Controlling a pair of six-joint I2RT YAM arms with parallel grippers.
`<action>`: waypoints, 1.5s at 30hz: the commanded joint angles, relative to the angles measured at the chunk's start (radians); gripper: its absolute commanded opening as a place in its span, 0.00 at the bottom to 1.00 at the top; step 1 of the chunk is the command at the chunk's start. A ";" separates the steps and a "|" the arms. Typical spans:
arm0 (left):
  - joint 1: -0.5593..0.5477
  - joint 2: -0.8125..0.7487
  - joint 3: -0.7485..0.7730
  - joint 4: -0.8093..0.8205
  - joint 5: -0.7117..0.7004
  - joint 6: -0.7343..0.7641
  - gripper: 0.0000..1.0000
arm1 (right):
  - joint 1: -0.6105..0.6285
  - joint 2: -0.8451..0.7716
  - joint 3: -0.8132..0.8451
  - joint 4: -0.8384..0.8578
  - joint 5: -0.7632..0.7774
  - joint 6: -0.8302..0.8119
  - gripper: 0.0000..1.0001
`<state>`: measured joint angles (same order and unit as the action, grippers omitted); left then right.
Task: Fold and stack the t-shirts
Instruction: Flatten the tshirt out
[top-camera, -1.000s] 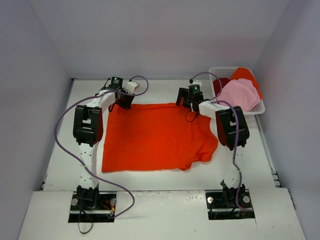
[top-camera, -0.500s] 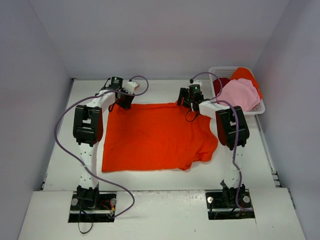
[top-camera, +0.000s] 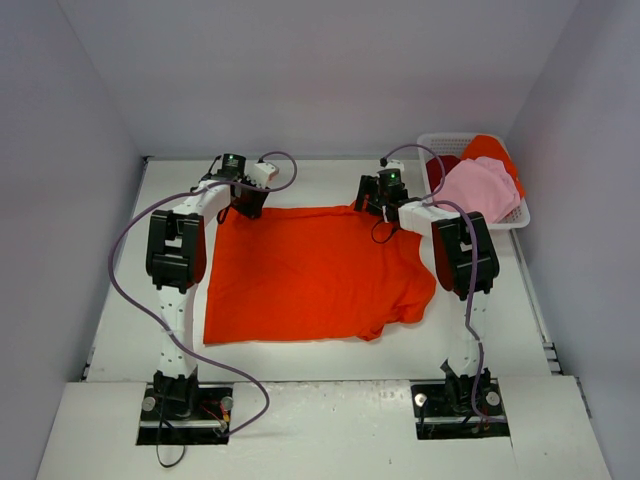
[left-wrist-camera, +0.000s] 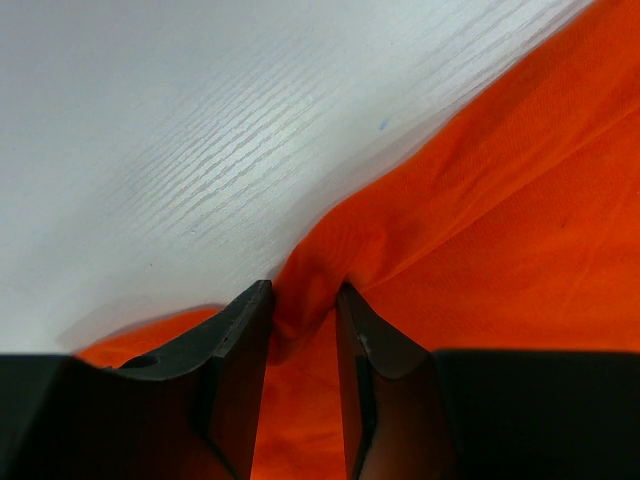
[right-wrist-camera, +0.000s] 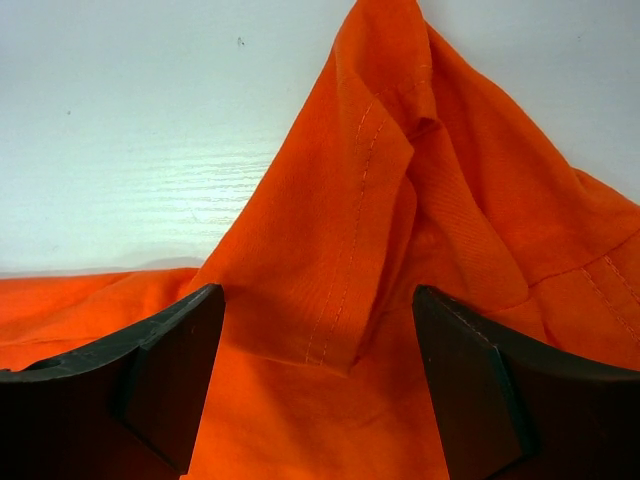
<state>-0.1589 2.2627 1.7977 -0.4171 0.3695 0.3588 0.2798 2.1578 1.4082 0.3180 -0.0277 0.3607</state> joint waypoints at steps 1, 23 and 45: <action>0.001 -0.034 -0.006 0.001 -0.006 0.003 0.26 | -0.011 -0.059 0.029 0.032 0.003 -0.016 0.73; -0.002 -0.029 -0.006 0.000 -0.006 0.002 0.26 | -0.024 -0.082 0.034 0.027 0.000 -0.017 0.74; -0.001 -0.025 -0.003 -0.002 -0.011 0.003 0.26 | -0.024 -0.098 0.058 0.016 -0.006 -0.022 0.74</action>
<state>-0.1589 2.2627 1.7977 -0.4160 0.3695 0.3584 0.2623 2.1468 1.4166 0.3096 -0.0341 0.3550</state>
